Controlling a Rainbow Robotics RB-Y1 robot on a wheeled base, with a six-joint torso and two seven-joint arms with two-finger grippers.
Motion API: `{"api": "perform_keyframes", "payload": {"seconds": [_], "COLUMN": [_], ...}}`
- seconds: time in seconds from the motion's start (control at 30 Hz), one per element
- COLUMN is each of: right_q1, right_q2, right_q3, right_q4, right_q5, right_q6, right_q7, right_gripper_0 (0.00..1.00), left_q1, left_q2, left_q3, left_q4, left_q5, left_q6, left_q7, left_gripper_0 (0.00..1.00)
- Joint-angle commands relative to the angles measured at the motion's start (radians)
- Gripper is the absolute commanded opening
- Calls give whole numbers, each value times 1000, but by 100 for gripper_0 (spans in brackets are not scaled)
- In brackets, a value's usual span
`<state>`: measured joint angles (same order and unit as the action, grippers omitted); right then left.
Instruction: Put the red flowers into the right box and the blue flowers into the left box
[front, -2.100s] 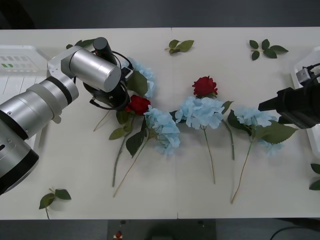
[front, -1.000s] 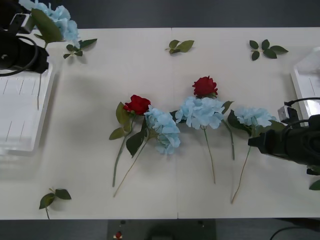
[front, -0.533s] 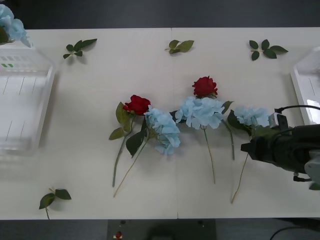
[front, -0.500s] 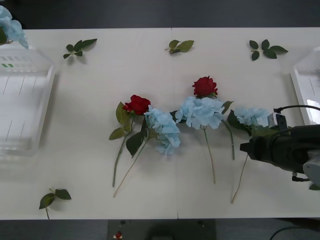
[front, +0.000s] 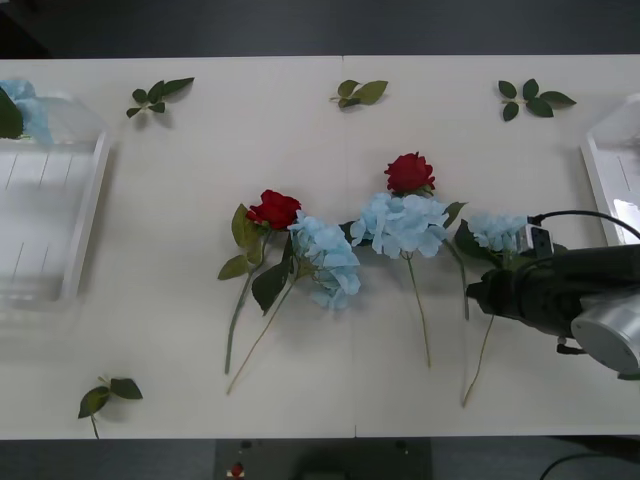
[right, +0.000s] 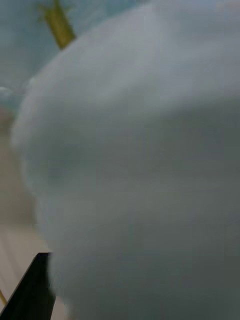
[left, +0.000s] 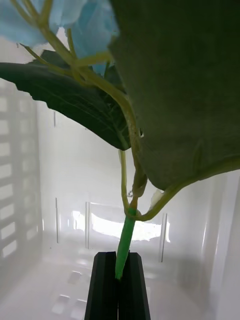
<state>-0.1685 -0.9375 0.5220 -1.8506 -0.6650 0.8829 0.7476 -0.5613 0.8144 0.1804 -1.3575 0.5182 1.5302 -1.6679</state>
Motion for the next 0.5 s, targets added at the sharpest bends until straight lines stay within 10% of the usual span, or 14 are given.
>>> {"api": "perform_keyframes", "payload": {"seconds": [0.03, 0.5], "right_q1": [-25, -31], "right_q2": [-7, -3], "right_q3": [23, 30], "right_q4": [21, 40], "right_q5": [11, 25], "right_q6": [-30, -33], "right_q7": [-37, -33], "right_gripper_0": [63, 4], "left_q1": [-57, -85], "left_q2": [35, 34], "left_q3": [-38, -150], "left_q4": [87, 256], "left_q5": [-24, -47], "left_q6": [-55, -255], "left_q7": [2, 2], "left_gripper_0": [0, 0]}}
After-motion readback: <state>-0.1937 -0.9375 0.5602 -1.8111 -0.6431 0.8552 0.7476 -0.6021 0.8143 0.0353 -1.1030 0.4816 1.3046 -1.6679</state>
